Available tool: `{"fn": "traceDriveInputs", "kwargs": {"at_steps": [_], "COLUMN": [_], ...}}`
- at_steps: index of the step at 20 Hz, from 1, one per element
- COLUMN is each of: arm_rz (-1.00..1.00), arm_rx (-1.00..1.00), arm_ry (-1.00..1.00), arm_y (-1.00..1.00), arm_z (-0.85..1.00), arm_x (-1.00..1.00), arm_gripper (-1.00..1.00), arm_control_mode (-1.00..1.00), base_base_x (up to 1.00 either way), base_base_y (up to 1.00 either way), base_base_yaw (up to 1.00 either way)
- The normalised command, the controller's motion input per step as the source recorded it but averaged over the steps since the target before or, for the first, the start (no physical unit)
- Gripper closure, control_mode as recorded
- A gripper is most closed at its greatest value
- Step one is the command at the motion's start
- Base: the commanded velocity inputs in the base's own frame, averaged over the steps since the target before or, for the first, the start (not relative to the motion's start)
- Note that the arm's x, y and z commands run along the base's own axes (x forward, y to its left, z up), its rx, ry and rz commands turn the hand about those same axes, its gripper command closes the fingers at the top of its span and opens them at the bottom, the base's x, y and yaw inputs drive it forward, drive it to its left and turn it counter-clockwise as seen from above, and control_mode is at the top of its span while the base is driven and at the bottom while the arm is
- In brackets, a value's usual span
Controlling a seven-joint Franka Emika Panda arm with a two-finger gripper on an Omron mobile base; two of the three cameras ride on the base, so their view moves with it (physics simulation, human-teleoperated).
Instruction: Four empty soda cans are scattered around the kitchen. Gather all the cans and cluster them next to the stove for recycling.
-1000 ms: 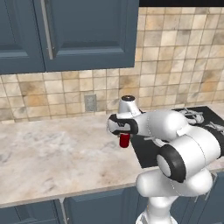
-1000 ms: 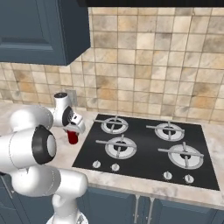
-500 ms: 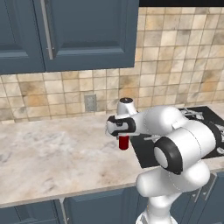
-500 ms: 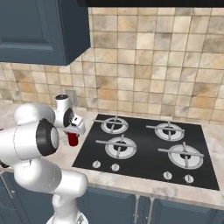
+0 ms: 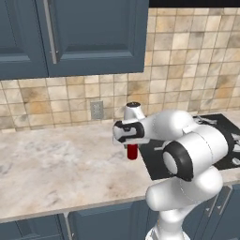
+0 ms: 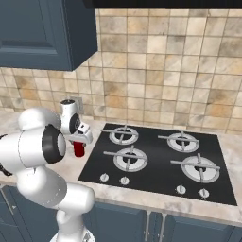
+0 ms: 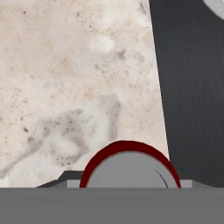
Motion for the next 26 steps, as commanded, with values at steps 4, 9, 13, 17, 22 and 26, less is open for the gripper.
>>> {"fn": "traceDriveInputs", "kwargs": {"at_steps": [4, 9, 13, 17, 22, 26], "arm_rz": [0.00, 0.00, 0.00, 0.00, 0.00, 0.00], "arm_rx": [0.00, 0.00, 0.00, 0.00, -0.02, -0.04], "arm_ry": [0.00, 0.00, 0.00, 0.00, -0.03, -0.06], "arm_y": [0.00, 0.00, 0.00, 0.00, 0.00, 0.00], "arm_z": [0.00, 0.00, 0.00, 0.05, 0.49, 0.55], "arm_x": [0.00, 0.00, 0.00, 0.00, -0.09, -0.21], "arm_gripper": [-1.00, -1.00, -1.00, -1.00, -1.00, -1.00], "arm_control_mode": [-1.00, -1.00, -1.00, -1.00, -1.00, -1.00], "base_base_x": [0.00, 0.00, 0.00, 0.00, 0.00, 0.00], "base_base_y": [0.00, 0.00, 0.00, 0.00, 0.00, 0.00], "base_base_yaw": [0.00, 0.00, 0.00, 0.00, 0.00, 0.00]}}
